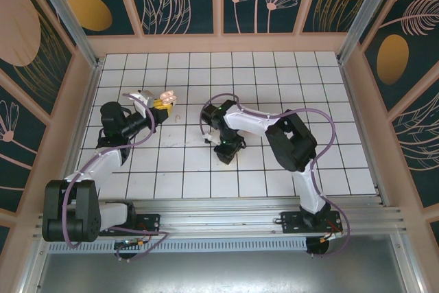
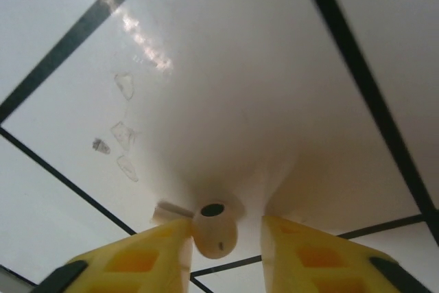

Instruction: Insert wireless bluetooth earbuds into charging case

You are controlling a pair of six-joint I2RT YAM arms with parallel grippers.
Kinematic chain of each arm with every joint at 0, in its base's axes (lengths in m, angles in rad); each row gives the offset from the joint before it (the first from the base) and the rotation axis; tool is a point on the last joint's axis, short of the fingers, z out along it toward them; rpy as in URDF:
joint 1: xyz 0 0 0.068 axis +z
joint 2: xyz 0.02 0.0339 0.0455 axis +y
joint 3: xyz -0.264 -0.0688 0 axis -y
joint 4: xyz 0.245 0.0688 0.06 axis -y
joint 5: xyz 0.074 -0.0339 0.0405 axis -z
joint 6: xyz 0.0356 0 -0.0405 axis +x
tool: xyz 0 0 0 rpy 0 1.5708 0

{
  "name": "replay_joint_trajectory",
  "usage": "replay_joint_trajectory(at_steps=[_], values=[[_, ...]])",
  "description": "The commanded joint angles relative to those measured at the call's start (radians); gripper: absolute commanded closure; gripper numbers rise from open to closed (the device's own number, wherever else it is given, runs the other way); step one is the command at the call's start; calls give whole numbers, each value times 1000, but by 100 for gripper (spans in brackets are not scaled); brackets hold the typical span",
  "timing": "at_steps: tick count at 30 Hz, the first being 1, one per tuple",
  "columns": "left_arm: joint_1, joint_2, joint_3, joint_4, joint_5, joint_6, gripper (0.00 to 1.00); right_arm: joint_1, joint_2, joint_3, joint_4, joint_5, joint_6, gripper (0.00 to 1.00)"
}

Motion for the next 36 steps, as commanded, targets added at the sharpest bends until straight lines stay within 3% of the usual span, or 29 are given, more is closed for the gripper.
replay_joint_trajectory(at_steps=[1,6,9,13,19,25,36], values=[[4,-17,28,7,21,12,88,4,4,50,-10,32,7,59],[3,-22,29,-10,12,30,88,-17,-73,74,-6,-4,157,55],[4,-20,32,-23,10,42,88,-34,-129,66,-1,10,396,55],[3,-3,35,-17,17,35,88,-74,-186,35,-72,-4,835,60],[2,9,30,11,25,11,88,-95,-373,-215,179,-142,1214,60],[-15,15,20,30,18,1,87,-54,-359,-338,269,-189,1283,62],[-29,9,19,14,13,11,88,-39,-261,-336,342,-189,1250,63]])
